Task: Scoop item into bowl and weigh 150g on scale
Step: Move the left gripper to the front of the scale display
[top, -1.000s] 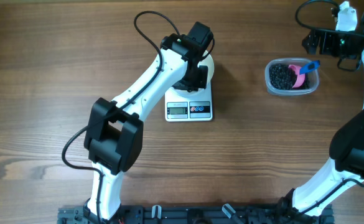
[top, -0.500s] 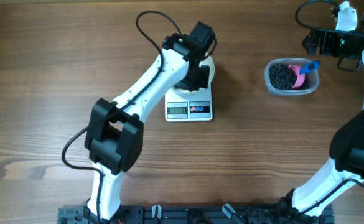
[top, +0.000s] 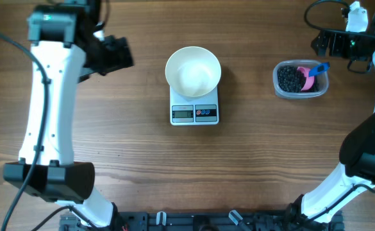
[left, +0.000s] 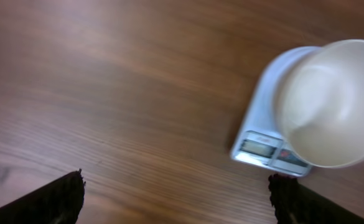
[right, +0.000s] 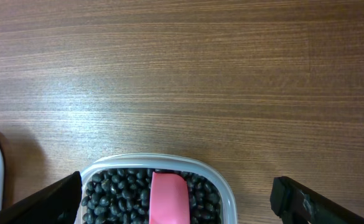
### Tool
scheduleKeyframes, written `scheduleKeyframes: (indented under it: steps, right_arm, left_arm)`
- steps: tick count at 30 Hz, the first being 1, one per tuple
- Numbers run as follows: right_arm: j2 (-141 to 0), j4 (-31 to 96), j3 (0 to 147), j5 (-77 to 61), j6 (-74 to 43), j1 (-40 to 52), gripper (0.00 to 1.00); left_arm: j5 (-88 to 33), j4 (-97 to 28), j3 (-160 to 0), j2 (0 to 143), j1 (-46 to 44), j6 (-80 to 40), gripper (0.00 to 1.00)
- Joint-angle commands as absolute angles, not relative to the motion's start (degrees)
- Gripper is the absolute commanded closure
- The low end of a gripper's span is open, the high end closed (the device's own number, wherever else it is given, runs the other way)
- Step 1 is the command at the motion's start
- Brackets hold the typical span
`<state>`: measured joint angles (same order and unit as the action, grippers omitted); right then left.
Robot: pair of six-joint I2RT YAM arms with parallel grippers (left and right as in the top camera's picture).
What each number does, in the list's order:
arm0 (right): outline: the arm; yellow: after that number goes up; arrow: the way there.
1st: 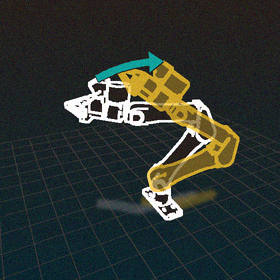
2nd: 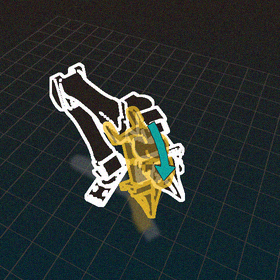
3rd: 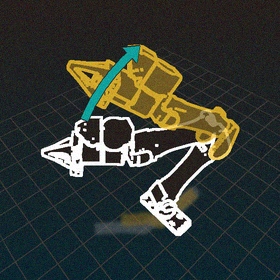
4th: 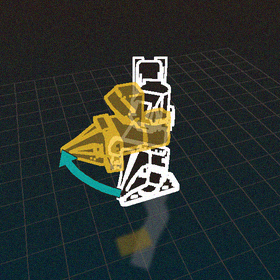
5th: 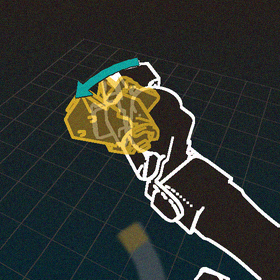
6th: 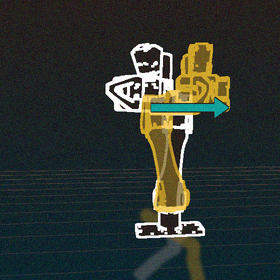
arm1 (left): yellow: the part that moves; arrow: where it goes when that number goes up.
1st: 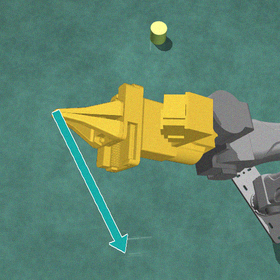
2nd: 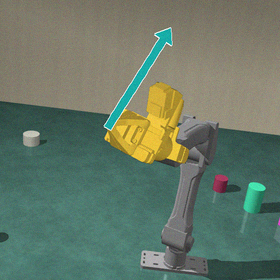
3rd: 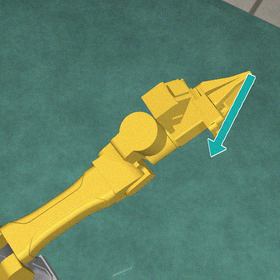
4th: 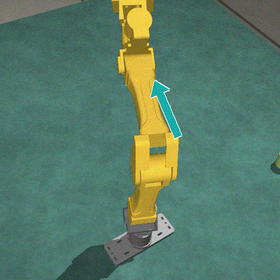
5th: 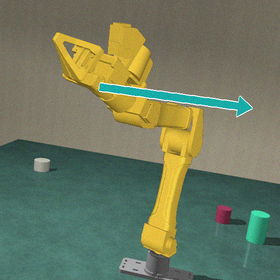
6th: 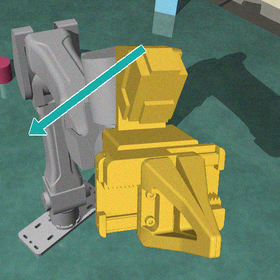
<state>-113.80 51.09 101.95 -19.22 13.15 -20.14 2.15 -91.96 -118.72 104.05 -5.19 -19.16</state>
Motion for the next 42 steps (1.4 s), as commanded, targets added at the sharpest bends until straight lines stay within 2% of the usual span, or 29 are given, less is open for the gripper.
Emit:
scheduleKeyframes:
  steps: [1, 8, 16, 20, 24, 26, 28, 32, 35, 39, 42]
  right_arm:
    - [-114.76, 50.98, 103.04, -19.07, 13.32, -19.90, 0.00]
    - [-114.76, 50.98, 103.04, -19.05, 13.32, -19.88, 0.00]
    - [-114.76, 50.98, 103.04, -19.07, 13.34, -19.88, 0.00]
    - [-114.76, 50.98, 103.04, -19.05, 13.32, -19.88, 0.00]
    - [-114.76, 50.98, 103.04, -19.05, 13.32, -19.88, 0.00]
    - [-114.76, 50.98, 103.04, -19.05, 13.32, -19.88, 0.00]
    - [-114.76, 50.98, 103.04, -19.05, 13.34, -19.88, 0.00]
    - [-114.76, 50.98, 103.04, -19.07, 13.32, -19.88, 0.00]
    - [-114.76, 50.96, 103.04, -19.05, 13.32, -19.88, 0.00]
    - [-114.76, 50.98, 103.04, -19.07, 13.34, -19.88, 0.00]
    - [-114.76, 50.96, 103.04, -19.07, 13.32, -19.88, 0.00]
  left_arm:
    - [2.74, -95.00, -118.74, 104.38, -0.01, -18.46, 0.00]
    - [0.89, -95.46, -118.72, 104.57, 0.97, -12.49, 0.00]
    - [-10.76, -95.98, -110.56, 99.18, -3.11, 0.82, 0.00]
    - [-16.69, -88.77, -98.98, 87.94, -7.38, 8.86, 0.00]
    - [-13.02, -76.23, -83.13, 75.09, -8.78, 8.84, 0.00]
    - [-9.43, -75.35, -81.21, 73.36, -8.80, 8.49, 0.00]
    - [-14.79, -74.78, -81.19, 73.32, -8.80, 9.50, 0.00]
    - [-17.58, -73.97, -76.31, 77.32, -9.74, 20.84, 0.00]
    - [-24.75, -71.13, -70.35, 81.03, -13.45, 30.92, 0.00]
    - [-23.46, -62.87, -66.26, 87.90, -18.57, 30.85, 0.00]
    - [-18.31, -62.28, -66.26, 92.68, -19.84, 30.85, 0.00]
